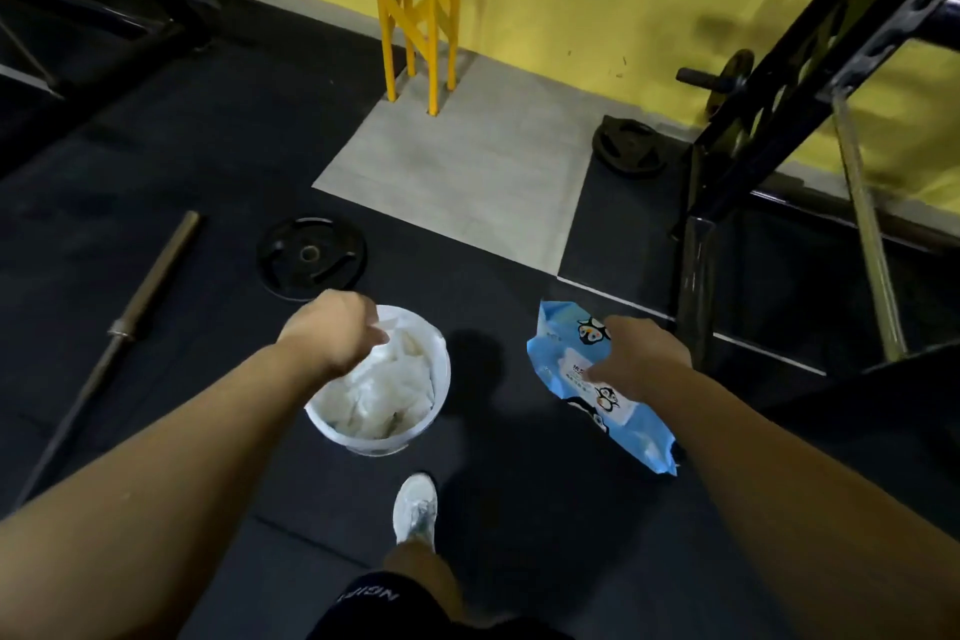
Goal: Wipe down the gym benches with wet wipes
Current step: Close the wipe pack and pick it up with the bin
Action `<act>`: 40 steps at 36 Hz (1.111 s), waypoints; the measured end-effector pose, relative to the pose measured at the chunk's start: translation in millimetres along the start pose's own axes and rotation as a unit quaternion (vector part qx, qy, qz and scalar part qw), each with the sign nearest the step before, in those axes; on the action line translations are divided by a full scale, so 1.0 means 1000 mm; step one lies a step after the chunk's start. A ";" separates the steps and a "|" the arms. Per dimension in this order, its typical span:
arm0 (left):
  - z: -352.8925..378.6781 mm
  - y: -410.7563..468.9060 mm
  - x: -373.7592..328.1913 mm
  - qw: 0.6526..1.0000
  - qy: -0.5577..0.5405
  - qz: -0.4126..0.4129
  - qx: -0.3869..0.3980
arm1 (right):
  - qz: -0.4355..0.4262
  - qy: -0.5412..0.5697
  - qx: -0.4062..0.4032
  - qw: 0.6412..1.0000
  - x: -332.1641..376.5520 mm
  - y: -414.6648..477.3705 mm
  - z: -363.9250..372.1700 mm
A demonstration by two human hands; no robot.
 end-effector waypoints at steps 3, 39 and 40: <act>-0.025 0.054 0.009 0.998 0.043 0.005 0.033 | 0.012 0.002 0.001 1.000 0.023 0.048 -0.023; -0.075 0.726 0.052 0.971 0.175 0.099 0.129 | 0.008 -0.010 0.063 0.998 0.178 0.661 -0.088; -0.068 0.744 0.054 0.970 0.178 0.106 0.129 | 0.007 -0.010 0.064 0.998 0.182 0.678 -0.079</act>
Point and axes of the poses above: each hand's wrist, its own y-axis towards the middle knuckle, its own z-axis out of the palm, x = y × z, the point moved 1 cm from there along y, towards the middle knuckle, and after that the axes turned 9 degrees about z, right-handed, at the moved point
